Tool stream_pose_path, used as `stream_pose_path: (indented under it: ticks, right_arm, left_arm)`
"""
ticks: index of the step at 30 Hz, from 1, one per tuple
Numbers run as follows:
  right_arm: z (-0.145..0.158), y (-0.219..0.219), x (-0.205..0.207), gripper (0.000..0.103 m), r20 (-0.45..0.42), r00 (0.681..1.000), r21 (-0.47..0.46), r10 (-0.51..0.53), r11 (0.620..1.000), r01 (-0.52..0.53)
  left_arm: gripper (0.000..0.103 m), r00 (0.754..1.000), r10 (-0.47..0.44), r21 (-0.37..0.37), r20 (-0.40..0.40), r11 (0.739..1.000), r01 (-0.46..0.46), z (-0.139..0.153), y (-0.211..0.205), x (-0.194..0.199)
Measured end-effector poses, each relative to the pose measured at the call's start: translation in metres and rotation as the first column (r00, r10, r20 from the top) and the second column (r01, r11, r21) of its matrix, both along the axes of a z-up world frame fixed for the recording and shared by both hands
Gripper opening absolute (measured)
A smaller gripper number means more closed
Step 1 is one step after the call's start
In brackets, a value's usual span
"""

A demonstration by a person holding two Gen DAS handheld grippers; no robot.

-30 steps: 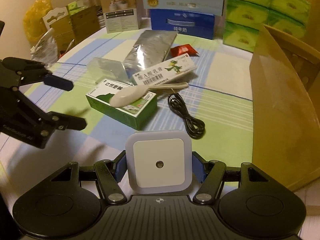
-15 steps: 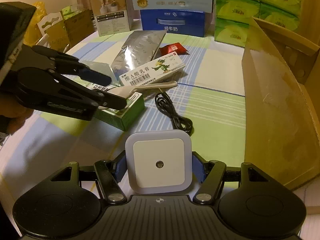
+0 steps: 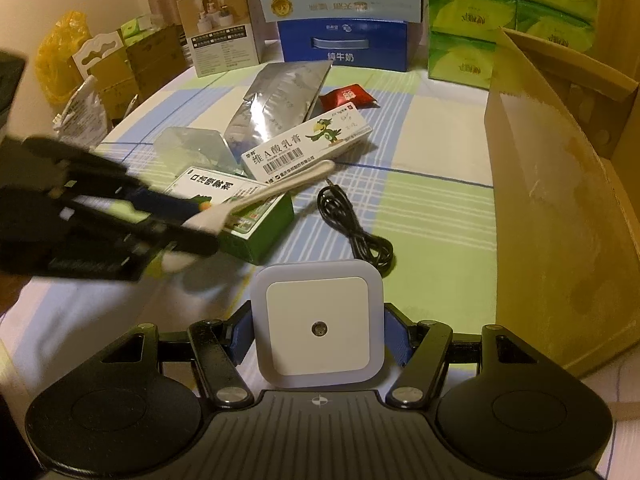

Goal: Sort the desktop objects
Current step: 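Grasp the white plastic spoon with the left tool, then carry the spoon and night light to the cardboard box and release them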

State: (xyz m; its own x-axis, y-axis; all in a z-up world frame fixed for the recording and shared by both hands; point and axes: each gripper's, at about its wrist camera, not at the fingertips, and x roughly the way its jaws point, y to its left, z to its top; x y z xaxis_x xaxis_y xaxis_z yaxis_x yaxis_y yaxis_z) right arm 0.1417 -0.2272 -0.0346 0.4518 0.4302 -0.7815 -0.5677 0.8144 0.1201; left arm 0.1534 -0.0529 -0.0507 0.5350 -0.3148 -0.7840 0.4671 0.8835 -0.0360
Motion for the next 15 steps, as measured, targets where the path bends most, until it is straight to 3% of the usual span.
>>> stream_pose_path:
  ticks: [11,15]
  right_arm:
    - [0.0,0.007,-0.005,0.062,0.002,1.0,-0.001,-0.002,1.0,0.002]
    - [-0.002,0.008,-0.004,0.062,0.001,1.0,-0.006,-0.001,1.0,0.001]
  left_arm:
    - [0.028,1.0,0.022,0.024,-0.016,0.999,-0.021,-0.013,0.002,-0.027]
    - [0.034,1.0,0.026,0.021,-0.013,0.999,-0.026,-0.014,0.002,-0.026]
